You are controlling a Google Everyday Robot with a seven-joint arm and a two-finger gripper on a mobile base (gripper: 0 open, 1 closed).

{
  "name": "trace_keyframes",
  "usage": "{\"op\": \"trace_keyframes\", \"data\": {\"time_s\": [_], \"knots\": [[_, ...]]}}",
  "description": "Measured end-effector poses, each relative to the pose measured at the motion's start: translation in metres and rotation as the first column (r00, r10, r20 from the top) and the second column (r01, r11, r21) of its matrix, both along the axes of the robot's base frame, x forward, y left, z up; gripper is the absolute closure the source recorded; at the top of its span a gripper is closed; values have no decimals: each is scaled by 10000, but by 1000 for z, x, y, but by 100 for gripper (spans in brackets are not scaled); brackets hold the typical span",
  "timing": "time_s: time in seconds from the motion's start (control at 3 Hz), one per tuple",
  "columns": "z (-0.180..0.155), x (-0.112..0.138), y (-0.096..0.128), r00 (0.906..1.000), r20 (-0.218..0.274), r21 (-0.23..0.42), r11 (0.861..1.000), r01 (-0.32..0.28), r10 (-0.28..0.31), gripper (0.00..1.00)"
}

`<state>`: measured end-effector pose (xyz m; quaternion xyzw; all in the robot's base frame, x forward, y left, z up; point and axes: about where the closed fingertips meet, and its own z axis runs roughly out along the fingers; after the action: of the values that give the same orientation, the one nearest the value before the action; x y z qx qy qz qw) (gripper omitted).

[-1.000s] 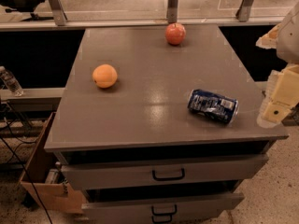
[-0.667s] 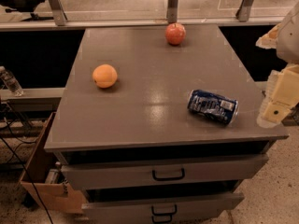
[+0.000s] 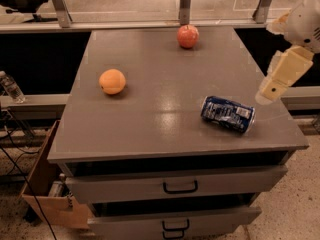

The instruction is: Move apple near pepsi can

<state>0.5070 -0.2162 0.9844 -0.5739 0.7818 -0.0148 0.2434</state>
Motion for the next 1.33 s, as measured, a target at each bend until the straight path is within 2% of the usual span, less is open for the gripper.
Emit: {"op": "trace_keyframes", "data": {"time_s": [0.33, 0.67, 1.0, 1.33], "knots": [[-1, 66, 2, 9970, 665, 1392, 9898, 289, -385, 0], [-2, 70, 6, 9972, 680, 1269, 9916, 234, -322, 0], [-19, 107, 28, 9948, 820, 2060, 9777, 415, -596, 0], [-30, 184, 38, 9765, 1503, 3078, 9459, 1025, -1547, 0]]}}
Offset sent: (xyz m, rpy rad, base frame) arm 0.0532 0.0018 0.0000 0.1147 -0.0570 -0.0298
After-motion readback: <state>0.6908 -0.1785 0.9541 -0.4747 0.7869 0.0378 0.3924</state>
